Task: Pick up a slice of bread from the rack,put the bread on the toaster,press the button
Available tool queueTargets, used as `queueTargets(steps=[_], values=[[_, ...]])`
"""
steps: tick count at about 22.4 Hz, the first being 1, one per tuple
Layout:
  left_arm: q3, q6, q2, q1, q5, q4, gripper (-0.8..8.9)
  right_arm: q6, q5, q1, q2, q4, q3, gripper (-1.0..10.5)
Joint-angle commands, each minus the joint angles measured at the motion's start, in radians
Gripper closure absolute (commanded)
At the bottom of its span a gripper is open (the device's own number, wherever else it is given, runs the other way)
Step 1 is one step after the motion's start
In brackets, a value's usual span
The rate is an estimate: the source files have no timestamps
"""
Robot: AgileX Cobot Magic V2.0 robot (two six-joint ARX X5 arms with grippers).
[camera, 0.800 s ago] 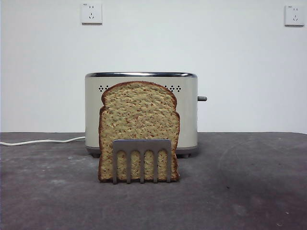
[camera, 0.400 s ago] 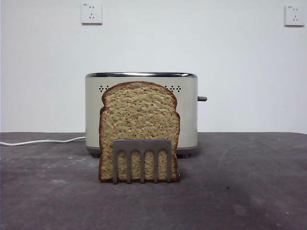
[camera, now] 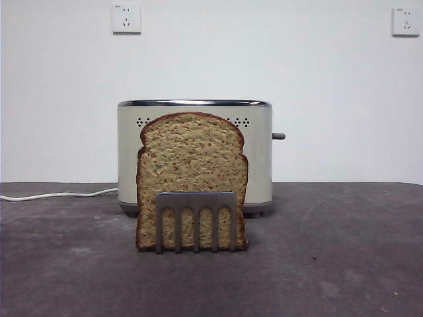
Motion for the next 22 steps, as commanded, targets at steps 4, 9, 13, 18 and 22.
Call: queueTargets(steps=[4, 9, 13, 18, 22], values=[[0.078, 0.171, 0.065, -0.026, 0.019, -0.160, 8.22, -0.117, -0.002, 0.004, 0.036, -0.124, 0.085, 9.6], [0.087, 0.206, 0.075, -0.045, 0.013, -0.192, 8.07, -0.116, -0.002, 0.004, 0.036, -0.124, 0.085, 9.6], [0.087, 0.208, 0.076, -0.050, 0.011, -0.179, 1.70, -0.116, -0.002, 0.004, 0.036, -0.124, 0.085, 9.6], [0.122, 0.245, 0.125, -0.125, 0.003, -0.153, 1.71, -0.116, -0.002, 0.004, 0.037, -0.124, 0.085, 9.6], [0.235, 0.331, 0.234, -0.234, -0.097, -0.194, 1.71, -0.116, -0.002, 0.004, 0.044, -0.124, 0.085, 9.6]])
